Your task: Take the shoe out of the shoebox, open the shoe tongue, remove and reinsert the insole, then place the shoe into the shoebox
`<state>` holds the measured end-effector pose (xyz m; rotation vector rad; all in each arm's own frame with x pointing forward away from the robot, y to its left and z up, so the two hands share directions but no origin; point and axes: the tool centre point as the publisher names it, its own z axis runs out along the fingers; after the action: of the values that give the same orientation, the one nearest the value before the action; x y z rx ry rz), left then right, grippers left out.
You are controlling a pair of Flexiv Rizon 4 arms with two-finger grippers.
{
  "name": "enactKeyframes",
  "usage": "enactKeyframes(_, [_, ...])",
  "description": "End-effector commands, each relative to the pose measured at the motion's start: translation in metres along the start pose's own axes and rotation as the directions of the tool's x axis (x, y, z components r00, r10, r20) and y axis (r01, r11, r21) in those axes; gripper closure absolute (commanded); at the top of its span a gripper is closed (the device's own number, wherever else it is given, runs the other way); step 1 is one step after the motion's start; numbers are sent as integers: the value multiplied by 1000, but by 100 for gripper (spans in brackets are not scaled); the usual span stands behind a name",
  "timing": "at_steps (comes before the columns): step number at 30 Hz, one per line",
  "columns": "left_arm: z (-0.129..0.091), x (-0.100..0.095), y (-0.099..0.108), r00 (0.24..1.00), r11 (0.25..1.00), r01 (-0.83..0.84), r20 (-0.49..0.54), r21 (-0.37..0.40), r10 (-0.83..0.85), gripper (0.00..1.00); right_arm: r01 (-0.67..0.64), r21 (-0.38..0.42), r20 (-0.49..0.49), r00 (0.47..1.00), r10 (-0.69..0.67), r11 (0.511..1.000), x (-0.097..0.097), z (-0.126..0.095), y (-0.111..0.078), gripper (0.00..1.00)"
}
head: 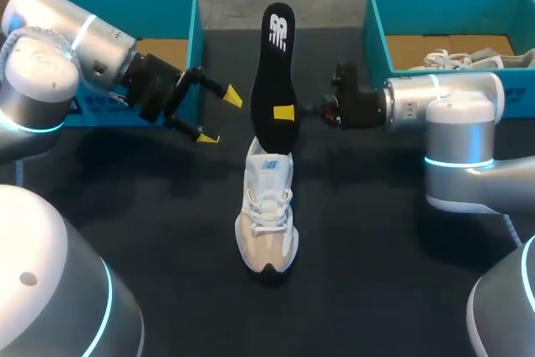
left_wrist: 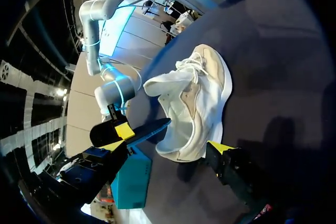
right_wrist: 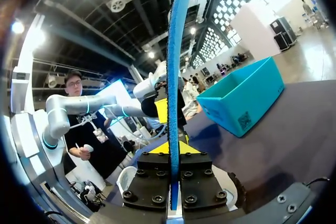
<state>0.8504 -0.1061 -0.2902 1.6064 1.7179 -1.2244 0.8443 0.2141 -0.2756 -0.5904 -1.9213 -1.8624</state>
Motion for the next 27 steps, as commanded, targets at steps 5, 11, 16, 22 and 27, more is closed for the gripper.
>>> enactKeyframes(5, [4, -1, 15, 996, 996, 84, 18, 28, -85, 0, 19, -9, 7, 1000, -19, 1000, 0, 2, -2, 100])
enactKeyframes(11, [3, 2, 18, 986, 985, 163, 28, 57, -165, 0, 31, -6, 3, 1000, -31, 1000, -2, 5, -2, 100])
enactKeyframes(16, [2, 4, 18, 979, 976, 203, 12, 74, -204, 0, 48, 1, -4, 999, -48, 999, -4, 8, -4, 100])
enactKeyframes(22, [0, 9, 18, 974, 972, 224, 3, 67, -224, 0, 77, -1, -5, 997, -77, 997, -3, 13, -4, 100])
enactKeyframes(27, [1, 11, 15, 974, 972, 224, -2, 66, -224, 0, 79, 12, -13, 997, -78, 997, -6, 20, -12, 100])
